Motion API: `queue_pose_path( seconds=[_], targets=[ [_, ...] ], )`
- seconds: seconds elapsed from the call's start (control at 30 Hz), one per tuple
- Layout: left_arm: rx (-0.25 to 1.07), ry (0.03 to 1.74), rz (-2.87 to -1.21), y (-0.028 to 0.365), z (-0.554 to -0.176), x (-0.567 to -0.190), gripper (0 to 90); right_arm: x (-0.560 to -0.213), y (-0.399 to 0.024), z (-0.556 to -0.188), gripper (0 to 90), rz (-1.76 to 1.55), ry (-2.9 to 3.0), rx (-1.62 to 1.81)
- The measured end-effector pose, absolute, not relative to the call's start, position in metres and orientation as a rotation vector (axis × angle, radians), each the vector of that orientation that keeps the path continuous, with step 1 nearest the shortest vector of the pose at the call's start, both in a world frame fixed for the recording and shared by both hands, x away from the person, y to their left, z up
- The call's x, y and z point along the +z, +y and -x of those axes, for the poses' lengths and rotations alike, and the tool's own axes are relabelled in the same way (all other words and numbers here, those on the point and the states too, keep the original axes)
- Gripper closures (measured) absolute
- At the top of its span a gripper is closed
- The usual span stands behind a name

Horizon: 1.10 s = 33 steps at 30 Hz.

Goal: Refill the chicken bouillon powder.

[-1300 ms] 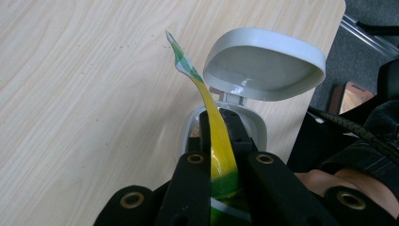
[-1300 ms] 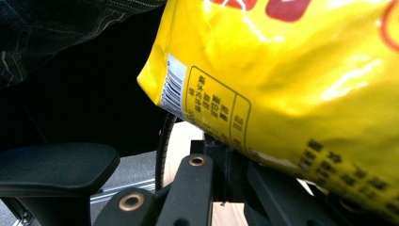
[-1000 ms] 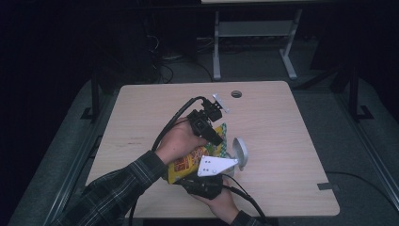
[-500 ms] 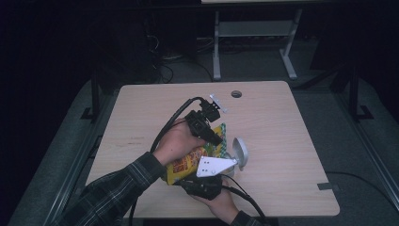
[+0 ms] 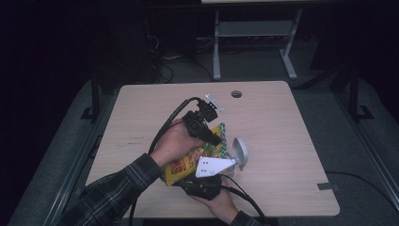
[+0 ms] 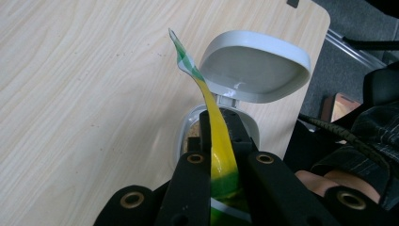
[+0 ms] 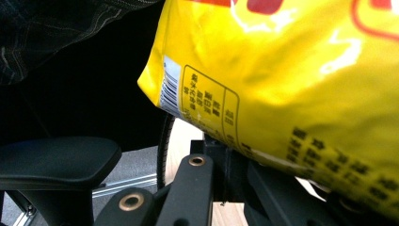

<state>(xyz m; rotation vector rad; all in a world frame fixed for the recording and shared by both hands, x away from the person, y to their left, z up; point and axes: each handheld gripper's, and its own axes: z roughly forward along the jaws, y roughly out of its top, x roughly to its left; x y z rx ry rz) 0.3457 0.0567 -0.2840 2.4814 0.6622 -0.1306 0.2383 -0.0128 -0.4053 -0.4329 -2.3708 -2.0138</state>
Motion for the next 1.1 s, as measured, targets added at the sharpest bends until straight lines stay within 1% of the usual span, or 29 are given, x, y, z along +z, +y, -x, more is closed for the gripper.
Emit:
queue_pose_path(
  seconds=[0.8, 1.1],
  targets=[
    [-0.136, 0.64, -2.435, 0.071, -0.341, -0.28, 89.9, -0.408, -0.01, -0.237, 90.0, 0.419, -2.386, -1.988],
    [-0.157, 0.635, -2.4, 0.079, -0.339, -0.279, 90.0, -0.411, -0.007, -0.237, 90.0, 0.415, -2.402, -1.968]
  ],
)
